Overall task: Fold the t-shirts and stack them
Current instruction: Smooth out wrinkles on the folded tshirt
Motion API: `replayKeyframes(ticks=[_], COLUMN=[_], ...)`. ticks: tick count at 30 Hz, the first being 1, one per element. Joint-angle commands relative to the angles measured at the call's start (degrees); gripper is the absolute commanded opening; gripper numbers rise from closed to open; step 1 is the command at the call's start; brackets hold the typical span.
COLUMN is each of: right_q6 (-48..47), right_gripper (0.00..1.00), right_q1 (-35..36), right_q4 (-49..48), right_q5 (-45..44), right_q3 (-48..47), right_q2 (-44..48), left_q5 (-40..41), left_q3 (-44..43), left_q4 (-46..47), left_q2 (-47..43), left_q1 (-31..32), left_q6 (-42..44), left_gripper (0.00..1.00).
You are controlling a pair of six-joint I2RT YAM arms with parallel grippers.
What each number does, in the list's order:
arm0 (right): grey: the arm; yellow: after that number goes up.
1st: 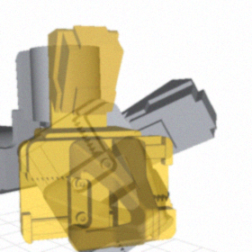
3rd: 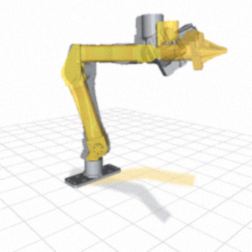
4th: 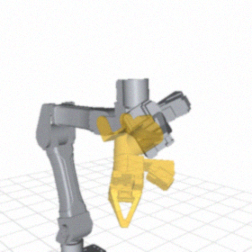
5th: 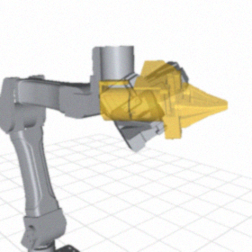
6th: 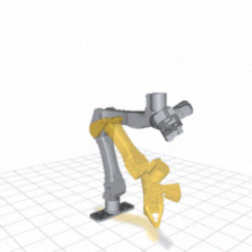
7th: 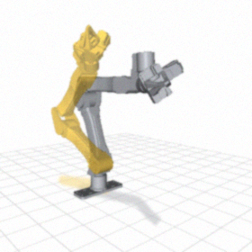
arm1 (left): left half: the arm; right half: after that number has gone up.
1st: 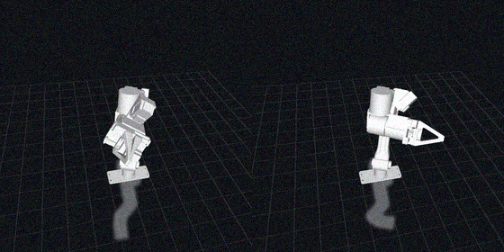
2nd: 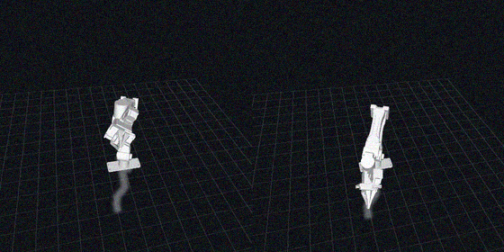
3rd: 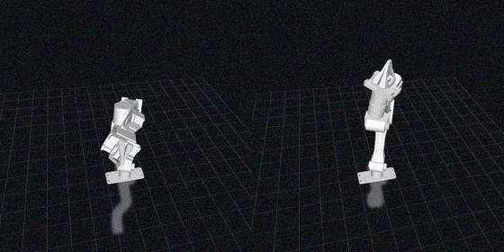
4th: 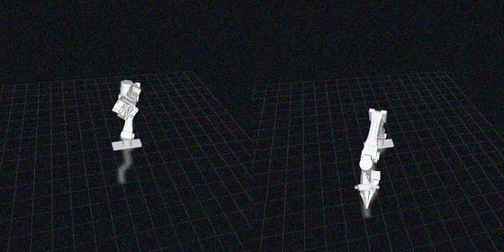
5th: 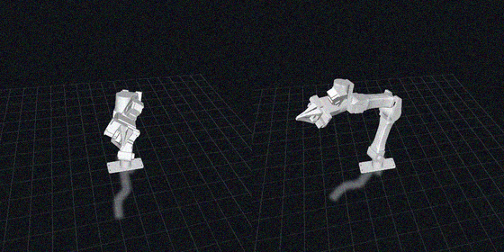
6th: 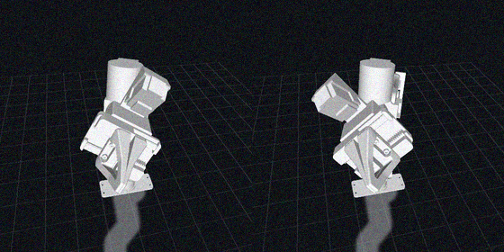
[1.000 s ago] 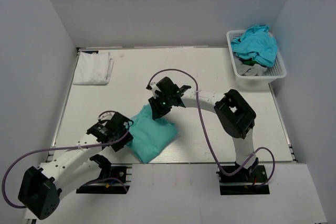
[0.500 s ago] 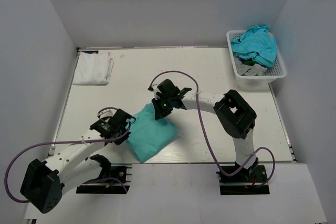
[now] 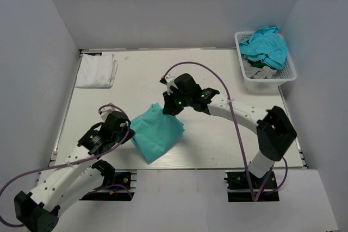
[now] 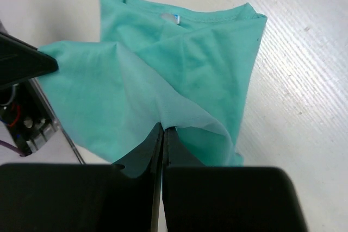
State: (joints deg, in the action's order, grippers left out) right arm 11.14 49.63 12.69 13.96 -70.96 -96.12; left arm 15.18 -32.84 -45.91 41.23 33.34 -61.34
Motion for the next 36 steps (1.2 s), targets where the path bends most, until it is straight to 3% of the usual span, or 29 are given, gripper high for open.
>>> replayKeyframes(ticks=[1,11,21,28,36], right_q6=[-1.2,-0.7,-0.8,-1.9,-1.9], right_gripper=[0.0,0.0,0.0,0.0,0.0], right_q1=[0.0,-0.2,-0.1,-0.3,-0.8], right_q4=[-1.2,0.4,1.7,4.6,3.9], right_q5=[0.5,-1.8,-2.7,-3.1,-3.8], right_q3=[1.3,2.0,-0.8,-4.1,-9.3], right_q2=[4.2,9.5,11.0,6.1,-0.6], left_q5=[-2.1,-4.5,-2.7,1.0,9.5], left_q3=[-4.1,-7.0,-9.6,-9.1,-5.3], left_q4=[-0.1,-2.3,-3.8,-4.4,-4.4], left_q2=[-3.9,-12.5,-13.5,-12.3,-9.0], left_q1=[0.1,0.1,0.1,0.1,-0.4], left_q6=[2.5,2.5,2.5,2.5,-4.7], left_gripper=[0.0,0.0,0.0,0.0,0.0])
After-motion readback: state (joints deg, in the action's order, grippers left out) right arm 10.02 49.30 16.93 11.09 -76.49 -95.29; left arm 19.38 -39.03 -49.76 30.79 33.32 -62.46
